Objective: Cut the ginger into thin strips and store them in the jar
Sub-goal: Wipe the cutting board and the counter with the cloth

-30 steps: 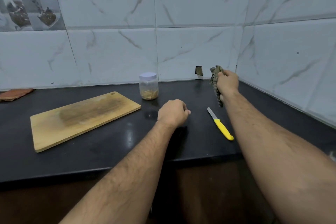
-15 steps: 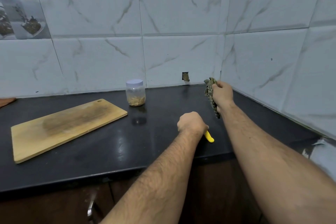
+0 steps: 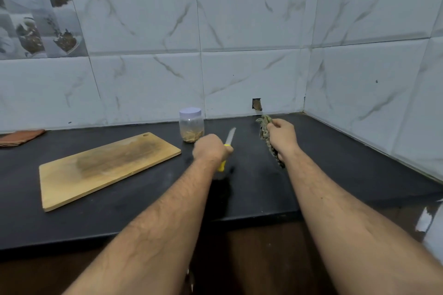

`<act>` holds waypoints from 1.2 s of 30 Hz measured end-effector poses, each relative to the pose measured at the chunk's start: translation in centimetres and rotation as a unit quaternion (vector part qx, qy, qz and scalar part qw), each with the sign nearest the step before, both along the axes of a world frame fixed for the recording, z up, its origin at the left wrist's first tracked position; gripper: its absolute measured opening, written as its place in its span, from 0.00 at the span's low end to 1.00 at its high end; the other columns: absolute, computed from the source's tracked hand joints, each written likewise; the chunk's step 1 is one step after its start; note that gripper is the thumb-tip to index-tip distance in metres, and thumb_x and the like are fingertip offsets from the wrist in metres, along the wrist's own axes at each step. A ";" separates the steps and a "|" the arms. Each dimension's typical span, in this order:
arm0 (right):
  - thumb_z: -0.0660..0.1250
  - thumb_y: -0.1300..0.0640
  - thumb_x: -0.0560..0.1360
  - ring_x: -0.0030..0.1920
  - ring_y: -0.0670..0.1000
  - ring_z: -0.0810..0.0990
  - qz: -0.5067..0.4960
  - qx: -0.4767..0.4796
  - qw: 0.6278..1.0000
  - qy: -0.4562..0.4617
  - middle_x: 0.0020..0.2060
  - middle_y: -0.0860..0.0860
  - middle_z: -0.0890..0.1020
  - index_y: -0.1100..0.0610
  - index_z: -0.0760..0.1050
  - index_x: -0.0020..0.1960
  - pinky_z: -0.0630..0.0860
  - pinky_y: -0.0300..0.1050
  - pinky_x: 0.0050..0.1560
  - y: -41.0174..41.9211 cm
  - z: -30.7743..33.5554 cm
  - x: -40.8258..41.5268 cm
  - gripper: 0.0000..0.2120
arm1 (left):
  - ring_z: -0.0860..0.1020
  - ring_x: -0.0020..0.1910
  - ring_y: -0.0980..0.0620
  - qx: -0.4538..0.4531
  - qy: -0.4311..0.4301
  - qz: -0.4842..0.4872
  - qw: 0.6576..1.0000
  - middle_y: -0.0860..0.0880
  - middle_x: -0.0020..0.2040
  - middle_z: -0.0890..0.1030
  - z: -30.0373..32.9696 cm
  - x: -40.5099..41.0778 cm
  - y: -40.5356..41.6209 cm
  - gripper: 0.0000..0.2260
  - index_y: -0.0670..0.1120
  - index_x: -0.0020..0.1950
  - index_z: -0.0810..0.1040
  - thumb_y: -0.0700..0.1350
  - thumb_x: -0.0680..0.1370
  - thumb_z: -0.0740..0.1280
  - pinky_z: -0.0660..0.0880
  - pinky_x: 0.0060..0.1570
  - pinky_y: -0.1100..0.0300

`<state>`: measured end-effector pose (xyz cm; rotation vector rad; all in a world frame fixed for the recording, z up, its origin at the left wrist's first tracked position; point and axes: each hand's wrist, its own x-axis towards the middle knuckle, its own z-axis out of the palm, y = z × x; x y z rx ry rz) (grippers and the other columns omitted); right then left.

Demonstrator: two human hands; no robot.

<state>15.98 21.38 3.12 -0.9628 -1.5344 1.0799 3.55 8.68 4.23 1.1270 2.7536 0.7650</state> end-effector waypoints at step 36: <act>0.60 0.58 0.79 0.55 0.56 0.79 0.099 0.177 0.901 -0.383 0.53 0.52 0.83 0.51 0.81 0.58 0.76 0.48 0.55 -3.7 -1.0 -9.6 0.13 | 0.79 0.45 0.41 0.121 0.247 -0.035 0.961 0.44 0.44 0.82 -0.2 -10.3 1.2 0.14 0.45 0.46 0.82 0.50 0.79 0.59 0.68 0.38 0.57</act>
